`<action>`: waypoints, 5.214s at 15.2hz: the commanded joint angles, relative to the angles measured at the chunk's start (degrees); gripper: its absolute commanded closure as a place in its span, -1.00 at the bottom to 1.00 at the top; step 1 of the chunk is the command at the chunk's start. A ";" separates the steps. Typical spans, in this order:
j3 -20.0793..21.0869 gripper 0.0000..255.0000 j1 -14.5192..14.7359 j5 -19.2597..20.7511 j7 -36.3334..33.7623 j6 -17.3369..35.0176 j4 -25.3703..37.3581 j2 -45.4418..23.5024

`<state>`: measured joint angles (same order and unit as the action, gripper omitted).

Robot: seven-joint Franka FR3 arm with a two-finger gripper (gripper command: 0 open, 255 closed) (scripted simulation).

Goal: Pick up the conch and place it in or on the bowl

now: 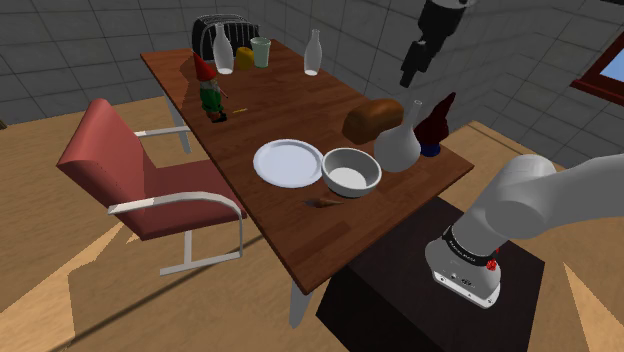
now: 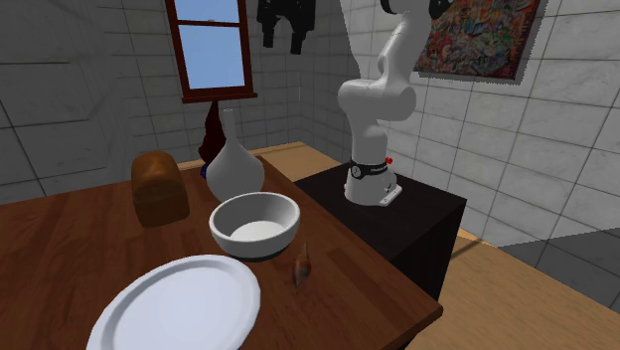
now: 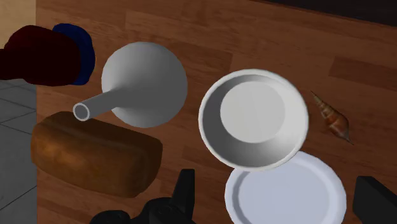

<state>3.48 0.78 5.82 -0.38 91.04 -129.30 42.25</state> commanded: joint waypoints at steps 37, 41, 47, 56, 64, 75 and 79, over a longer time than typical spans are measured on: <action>14.45 -1.00 2.99 29.33 -22.66 66.77 -22.33 -47.67; 12.14 -1.00 3.59 35.98 -27.59 68.77 -20.97 -51.85; 11.80 -1.00 3.69 36.93 -28.31 69.03 -20.75 -52.45; 12.14 1.00 3.87 36.47 -28.31 68.71 -20.52 -52.43; 14.52 1.00 2.44 28.54 -21.38 66.55 -22.18 -47.36; 16.27 1.00 3.47 13.10 -8.75 59.20 -23.10 -36.86; 15.86 1.00 4.49 9.44 -5.62 55.96 -22.72 -33.52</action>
<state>19.54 4.97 16.47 -7.12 148.06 -152.11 7.61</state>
